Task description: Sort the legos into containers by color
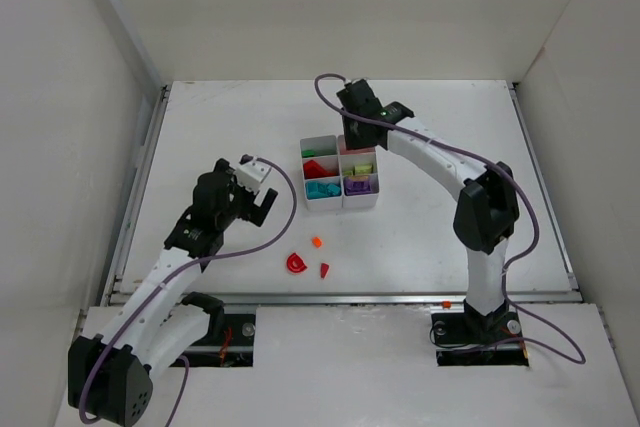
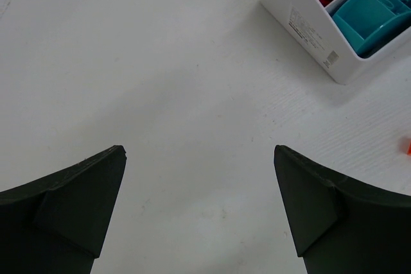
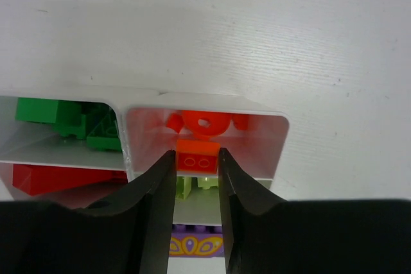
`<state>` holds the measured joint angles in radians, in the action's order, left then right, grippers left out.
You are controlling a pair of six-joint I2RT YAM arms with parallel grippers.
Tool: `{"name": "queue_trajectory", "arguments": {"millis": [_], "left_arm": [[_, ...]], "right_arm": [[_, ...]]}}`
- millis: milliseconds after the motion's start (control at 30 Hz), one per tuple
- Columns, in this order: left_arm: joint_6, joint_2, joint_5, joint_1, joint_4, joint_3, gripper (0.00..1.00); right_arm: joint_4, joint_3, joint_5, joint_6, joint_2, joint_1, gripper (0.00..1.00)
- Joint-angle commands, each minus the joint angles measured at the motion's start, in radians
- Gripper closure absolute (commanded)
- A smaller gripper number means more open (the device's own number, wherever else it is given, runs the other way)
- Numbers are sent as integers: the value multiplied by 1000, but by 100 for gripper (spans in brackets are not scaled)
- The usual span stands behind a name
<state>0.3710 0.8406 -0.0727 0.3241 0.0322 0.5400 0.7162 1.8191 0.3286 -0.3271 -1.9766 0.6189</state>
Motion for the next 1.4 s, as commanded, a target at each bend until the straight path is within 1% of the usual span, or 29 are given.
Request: {"name": "queue_trajectory", "arguments": {"millis": [0,67,100,133,167,200,267,333,433,533,567,600,633,667,700,767,800,867,933,1000,1033,1067,1167,1267,1333,1367], "left_arm": [[71,-3,-55,-5,31,48,0],[80,-3,-64,-5,51,48,0],[80,-3,-64,-5,51,48,0],[80,-3,-64,-5,51,48,0],[80,-3,-73,-5,51,48,0],[69,-3,-73,-5,60,57,0],[69,8,-85,-5,60,57,0],[69,8,-110,-5,74,66,0],[97,8,-150,-5,95,75,0],[157,8,-208,-5,121,75,0],[183,-4,-231,-5,136,66,0],[215,-26,-283,-5,158,66,0],[288,-40,-309,-5,170,54,0],[325,-58,-332,-5,184,34,0],[357,-98,-351,-5,202,23,0],[393,-142,-375,-5,212,-9,0],[393,-164,-387,-5,212,-9,0],[370,-221,-388,-5,221,-21,0],[266,-265,-331,-5,198,-44,0],[183,-288,-290,-5,180,-57,0],[127,-297,-273,-5,179,-69,0],[126,-307,-272,-5,167,-69,0],[126,-328,-236,4,155,-69,0],[126,-328,-226,13,155,-69,0],[126,-328,-226,13,155,-69,0],[126,-328,-226,13,155,-69,0]], "right_arm": [[-26,66,-39,34,-4,1,100],[-46,33,-51,34,-4,1,99],[-70,11,-51,34,-4,1,88],[-70,11,-51,34,-4,1,63],[-70,11,-60,34,-4,1,54],[-70,20,-60,34,-4,1,46],[-70,29,-60,46,-13,1,34],[-80,29,-91,63,-13,1,29],[-92,38,-100,86,-2,1,28],[-80,39,-89,138,42,51,28],[-90,-7,-89,158,92,70,28],[-104,-44,-89,204,123,91,28],[-122,-90,-100,227,155,116,28],[-154,-189,-120,244,188,164,28],[-167,-240,-144,253,241,186,28],[-187,-331,-221,231,277,247,28],[-201,-401,-238,214,286,266,30],[-213,-449,-249,188,286,312,35],[-245,-497,-249,178,286,389,36],[-290,-530,-261,178,286,439,36],[-322,-544,-270,178,256,439,36],[-331,-553,-270,154,240,440,37],[-351,-544,-270,119,181,440,37],[-360,-511,-261,118,135,440,37],[-339,-482,-214,99,105,440,39],[-313,-471,-194,99,91,440,41]]}}
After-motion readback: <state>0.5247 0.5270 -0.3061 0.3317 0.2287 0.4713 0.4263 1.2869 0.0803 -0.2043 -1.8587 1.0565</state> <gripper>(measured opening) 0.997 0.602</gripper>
